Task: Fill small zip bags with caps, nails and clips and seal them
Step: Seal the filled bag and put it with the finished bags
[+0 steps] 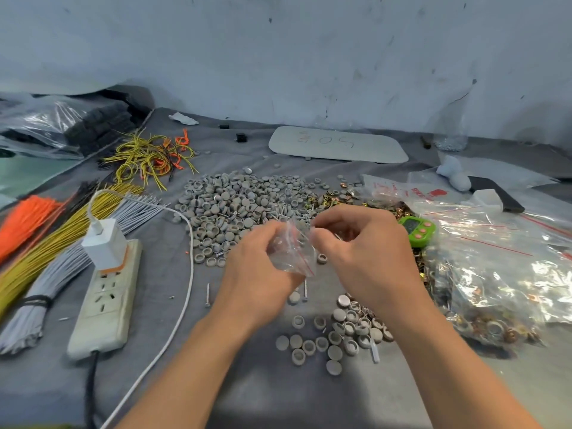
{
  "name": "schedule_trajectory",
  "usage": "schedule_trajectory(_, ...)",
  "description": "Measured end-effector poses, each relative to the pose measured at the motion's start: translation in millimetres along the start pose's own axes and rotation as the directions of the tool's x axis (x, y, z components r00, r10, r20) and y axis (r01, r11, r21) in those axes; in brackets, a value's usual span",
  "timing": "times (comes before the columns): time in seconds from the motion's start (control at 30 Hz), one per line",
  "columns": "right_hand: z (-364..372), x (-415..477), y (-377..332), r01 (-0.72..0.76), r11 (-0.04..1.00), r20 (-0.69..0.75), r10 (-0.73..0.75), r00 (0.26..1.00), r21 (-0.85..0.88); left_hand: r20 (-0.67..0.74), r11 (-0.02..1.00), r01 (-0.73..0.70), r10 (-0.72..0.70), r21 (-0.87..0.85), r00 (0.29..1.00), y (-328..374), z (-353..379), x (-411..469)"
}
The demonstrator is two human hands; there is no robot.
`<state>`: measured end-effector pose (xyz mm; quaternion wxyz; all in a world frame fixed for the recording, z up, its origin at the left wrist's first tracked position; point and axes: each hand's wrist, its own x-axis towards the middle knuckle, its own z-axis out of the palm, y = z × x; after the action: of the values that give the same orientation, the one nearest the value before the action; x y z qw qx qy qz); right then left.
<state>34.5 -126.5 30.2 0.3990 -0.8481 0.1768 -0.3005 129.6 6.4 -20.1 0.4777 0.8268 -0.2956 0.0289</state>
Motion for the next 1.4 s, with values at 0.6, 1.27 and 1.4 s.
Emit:
schedule_trajectory(0.6, 27, 7, 13, -0.087, 0.913, 0.347, 0.239, 0.907, -0.399, -0.087, 0.844, 0.062, -0.127, -0.533, 0.988, 0, -1, 15)
schedule_trajectory(1.27, 15, 9, 3, -0.019, 0.999, -0.106, 0.016, 0.994, -0.026, -0.108, 0.969, 0.024, -0.052, -0.246, 0.993, -2, -7, 11)
schedule_trajectory(1.4, 15, 3, -2, 0.121, 0.989, -0.102, -0.112, 0.988, 0.085, -0.056, 0.994, -0.069, 0.064, -0.088, 0.996, 4, -2, 5)
